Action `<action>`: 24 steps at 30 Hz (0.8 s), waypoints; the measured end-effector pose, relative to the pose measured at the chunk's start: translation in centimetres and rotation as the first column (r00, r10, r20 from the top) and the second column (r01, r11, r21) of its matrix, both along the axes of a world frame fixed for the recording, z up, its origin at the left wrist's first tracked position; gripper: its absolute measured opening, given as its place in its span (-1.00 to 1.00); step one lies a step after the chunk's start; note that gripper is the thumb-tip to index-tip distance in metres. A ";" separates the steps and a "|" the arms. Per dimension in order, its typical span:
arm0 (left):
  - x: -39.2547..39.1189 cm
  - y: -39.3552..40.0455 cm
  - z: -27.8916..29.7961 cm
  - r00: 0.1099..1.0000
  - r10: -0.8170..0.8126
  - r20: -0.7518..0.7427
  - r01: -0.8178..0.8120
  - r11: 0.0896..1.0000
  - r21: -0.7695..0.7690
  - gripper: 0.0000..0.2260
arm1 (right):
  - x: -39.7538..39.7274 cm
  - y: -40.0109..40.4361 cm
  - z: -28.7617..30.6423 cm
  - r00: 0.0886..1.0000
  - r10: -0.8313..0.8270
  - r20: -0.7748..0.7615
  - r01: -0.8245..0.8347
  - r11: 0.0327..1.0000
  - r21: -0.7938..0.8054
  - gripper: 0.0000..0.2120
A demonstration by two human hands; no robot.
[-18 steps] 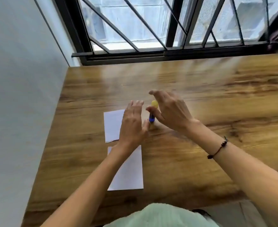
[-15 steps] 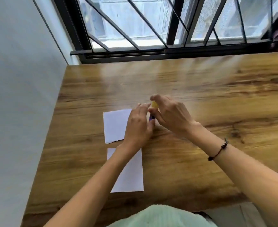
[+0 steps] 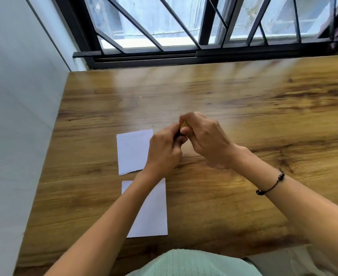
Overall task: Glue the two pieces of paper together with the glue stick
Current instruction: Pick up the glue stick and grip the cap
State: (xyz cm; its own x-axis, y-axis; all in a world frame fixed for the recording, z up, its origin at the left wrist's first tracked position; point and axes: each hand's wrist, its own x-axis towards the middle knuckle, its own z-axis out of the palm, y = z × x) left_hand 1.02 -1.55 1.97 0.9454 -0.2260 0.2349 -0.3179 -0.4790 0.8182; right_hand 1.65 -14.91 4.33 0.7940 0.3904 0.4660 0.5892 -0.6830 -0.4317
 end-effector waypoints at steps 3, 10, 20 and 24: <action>-0.5 0.4 1.1 0.997 -0.072 -0.034 0.070 0.996 -0.062 -0.89 | 0.1 -0.6 0.6 0.996 0.093 0.014 -0.092 0.994 -0.058 -0.93; -0.5 2.5 1.2 0.975 -0.197 -0.105 0.189 0.979 -0.082 -0.87 | 1.6 -2.9 5.7 0.970 0.186 0.156 -0.183 0.983 -0.034 -0.86; -1.4 2.6 0.7 0.979 -0.062 -0.194 0.017 0.974 -0.227 -0.83 | 0.0 -2.2 -1.8 0.989 0.131 -0.069 -0.148 0.901 -0.408 -0.85; -1.9 2.7 0.8 0.974 -0.030 -0.224 -0.026 0.969 -0.247 -0.84 | -0.4 -1.7 -3.3 0.994 0.099 -0.042 -0.107 0.892 -0.440 -0.78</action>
State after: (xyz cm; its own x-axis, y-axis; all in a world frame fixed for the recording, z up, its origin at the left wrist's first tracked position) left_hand -0.88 1.16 2.73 0.9796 -0.1898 0.0658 -0.1136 -0.2529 0.9608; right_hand 1.20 -16.65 1.04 0.7448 0.6322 0.2135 0.6615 -0.7416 -0.1115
